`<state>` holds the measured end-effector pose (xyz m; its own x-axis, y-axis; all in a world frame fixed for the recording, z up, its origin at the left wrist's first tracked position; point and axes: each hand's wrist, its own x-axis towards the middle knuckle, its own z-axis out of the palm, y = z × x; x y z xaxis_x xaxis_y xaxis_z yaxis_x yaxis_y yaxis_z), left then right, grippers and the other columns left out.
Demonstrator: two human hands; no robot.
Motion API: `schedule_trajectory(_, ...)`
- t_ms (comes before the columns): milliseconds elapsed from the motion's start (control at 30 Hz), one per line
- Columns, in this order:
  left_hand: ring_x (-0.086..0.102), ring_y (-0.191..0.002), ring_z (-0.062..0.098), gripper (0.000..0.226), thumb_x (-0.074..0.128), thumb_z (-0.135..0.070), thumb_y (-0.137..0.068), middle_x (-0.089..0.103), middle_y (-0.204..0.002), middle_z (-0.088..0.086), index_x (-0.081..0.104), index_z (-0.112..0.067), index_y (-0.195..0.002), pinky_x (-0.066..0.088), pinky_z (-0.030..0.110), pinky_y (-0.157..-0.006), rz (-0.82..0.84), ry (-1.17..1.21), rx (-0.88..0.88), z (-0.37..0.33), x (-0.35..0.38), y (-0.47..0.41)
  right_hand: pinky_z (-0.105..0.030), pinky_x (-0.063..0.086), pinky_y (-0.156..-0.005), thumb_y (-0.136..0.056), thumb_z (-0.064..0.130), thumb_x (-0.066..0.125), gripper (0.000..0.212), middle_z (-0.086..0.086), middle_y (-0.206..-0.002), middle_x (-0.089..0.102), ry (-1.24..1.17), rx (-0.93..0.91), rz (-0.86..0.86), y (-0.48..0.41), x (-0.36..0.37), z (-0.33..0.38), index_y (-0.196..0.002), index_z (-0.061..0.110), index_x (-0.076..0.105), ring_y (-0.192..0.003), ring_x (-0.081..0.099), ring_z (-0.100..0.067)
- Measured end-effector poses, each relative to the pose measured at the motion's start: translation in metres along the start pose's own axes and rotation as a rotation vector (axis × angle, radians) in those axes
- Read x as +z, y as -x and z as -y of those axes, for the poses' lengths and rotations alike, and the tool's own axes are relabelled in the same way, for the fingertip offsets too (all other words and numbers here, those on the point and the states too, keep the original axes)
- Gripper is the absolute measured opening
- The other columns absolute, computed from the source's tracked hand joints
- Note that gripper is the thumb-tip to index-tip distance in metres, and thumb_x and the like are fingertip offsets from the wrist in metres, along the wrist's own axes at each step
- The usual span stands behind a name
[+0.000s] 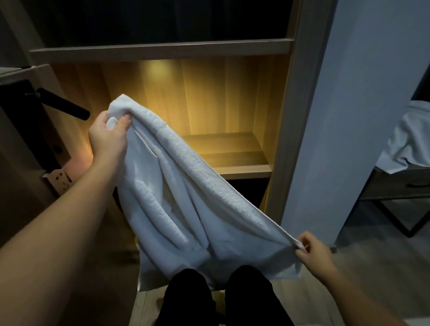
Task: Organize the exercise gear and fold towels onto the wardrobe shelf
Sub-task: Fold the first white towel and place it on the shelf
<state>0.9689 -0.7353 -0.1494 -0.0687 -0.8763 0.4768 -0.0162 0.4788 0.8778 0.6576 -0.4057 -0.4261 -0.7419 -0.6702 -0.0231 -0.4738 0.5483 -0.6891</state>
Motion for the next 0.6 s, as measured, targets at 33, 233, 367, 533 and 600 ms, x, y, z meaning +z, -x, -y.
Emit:
schedule_trajectory(33, 0.06, -0.078, -0.002, 0.006, 0.062, -0.044, -0.086, 0.063, -0.083, -0.015, 0.061, -0.039, -0.083, 0.048, 0.021, -0.069, -0.018, 0.0, -0.013, 0.001, -0.002, -0.001, -0.032, 0.043, -0.057, -0.079, 0.007, 0.065, 0.024, 0.003, -0.066, 0.059, -0.033, -0.009, -0.086, 0.002, 0.0, 0.002, -0.075, 0.025, 0.05, -0.062, 0.056, -0.016)
schedule_trajectory(233, 0.062, -0.086, 0.006, 0.005, 0.06, -0.045, -0.087, 0.063, -0.088, -0.013, 0.06, -0.04, -0.084, 0.048, 0.022, -0.069, -0.027, -0.026, -0.033, 0.003, -0.006, -0.005, -0.027, 0.039, -0.057, -0.082, -0.001, 0.061, 0.035, 0.008, -0.076, 0.051, -0.05, -0.161, -0.235, 0.007, 0.005, 0.023, -0.076, 0.029, 0.045, -0.066, 0.049, -0.006)
schedule_trajectory(367, 0.062, -0.087, 0.005, 0.005, 0.059, -0.044, -0.088, 0.063, -0.089, -0.013, 0.059, -0.04, -0.086, 0.049, 0.022, -0.07, -0.006, -0.037, -0.029, 0.005, -0.004, -0.002, -0.023, 0.038, -0.062, -0.084, -0.005, 0.057, 0.028, 0.006, -0.087, 0.05, -0.003, -0.291, -0.19, 0.006, 0.007, 0.03, -0.083, 0.023, 0.053, -0.072, 0.049, -0.008)
schedule_trajectory(533, 0.06, -0.082, 0.003, 0.008, 0.058, -0.044, -0.088, 0.06, -0.085, -0.013, 0.057, -0.038, -0.083, 0.05, 0.025, -0.072, -0.014, -0.062, -0.018, 0.011, -0.003, 0.001, -0.026, 0.036, -0.062, -0.086, 0.002, 0.057, 0.018, 0.003, -0.092, 0.049, 0.187, -0.222, -0.031, 0.003, 0.002, 0.016, -0.087, 0.02, 0.058, -0.075, 0.051, -0.018)
schedule_trajectory(600, 0.06, -0.084, 0.004, 0.009, 0.058, -0.046, -0.089, 0.059, -0.085, -0.014, 0.055, -0.04, -0.082, 0.05, 0.024, -0.071, -0.018, -0.08, -0.028, 0.013, -0.001, 0.004, -0.026, 0.034, -0.06, -0.085, 0.013, 0.059, 0.008, -0.001, -0.09, 0.053, 0.383, -0.136, 0.136, 0.0, -0.001, 0.007, -0.086, 0.02, 0.058, -0.077, 0.053, -0.02)
